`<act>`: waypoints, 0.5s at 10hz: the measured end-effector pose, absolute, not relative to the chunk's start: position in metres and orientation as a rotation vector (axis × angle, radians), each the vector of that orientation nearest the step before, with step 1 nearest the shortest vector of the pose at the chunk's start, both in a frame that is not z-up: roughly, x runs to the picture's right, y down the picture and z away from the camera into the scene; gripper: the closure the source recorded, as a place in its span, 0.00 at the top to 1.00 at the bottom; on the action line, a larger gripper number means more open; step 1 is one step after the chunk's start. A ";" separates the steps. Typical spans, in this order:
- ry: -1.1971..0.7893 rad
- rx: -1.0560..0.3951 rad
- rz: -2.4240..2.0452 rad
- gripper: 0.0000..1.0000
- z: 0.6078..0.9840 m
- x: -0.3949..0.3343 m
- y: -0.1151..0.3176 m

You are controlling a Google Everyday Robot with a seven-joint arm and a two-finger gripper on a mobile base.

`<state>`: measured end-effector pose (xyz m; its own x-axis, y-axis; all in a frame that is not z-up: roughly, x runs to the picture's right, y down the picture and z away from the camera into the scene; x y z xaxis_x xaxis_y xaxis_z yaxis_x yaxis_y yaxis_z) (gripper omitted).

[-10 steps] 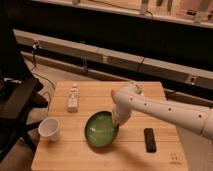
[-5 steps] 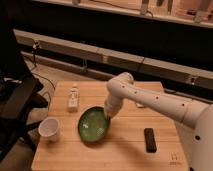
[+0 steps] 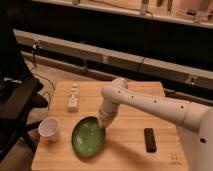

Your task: Drag the ceramic bowl in a circle

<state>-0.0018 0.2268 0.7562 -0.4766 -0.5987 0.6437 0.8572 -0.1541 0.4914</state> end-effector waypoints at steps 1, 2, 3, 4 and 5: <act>-1.040 -0.375 -1.795 0.10 0.746 0.004 0.238; -1.026 -0.368 -1.777 0.04 0.742 0.008 0.242; -1.016 -0.359 -1.761 0.00 0.741 0.011 0.244; -1.006 -0.353 -1.748 0.00 0.742 0.014 0.241; -1.004 -0.347 -1.743 0.00 0.747 0.015 0.235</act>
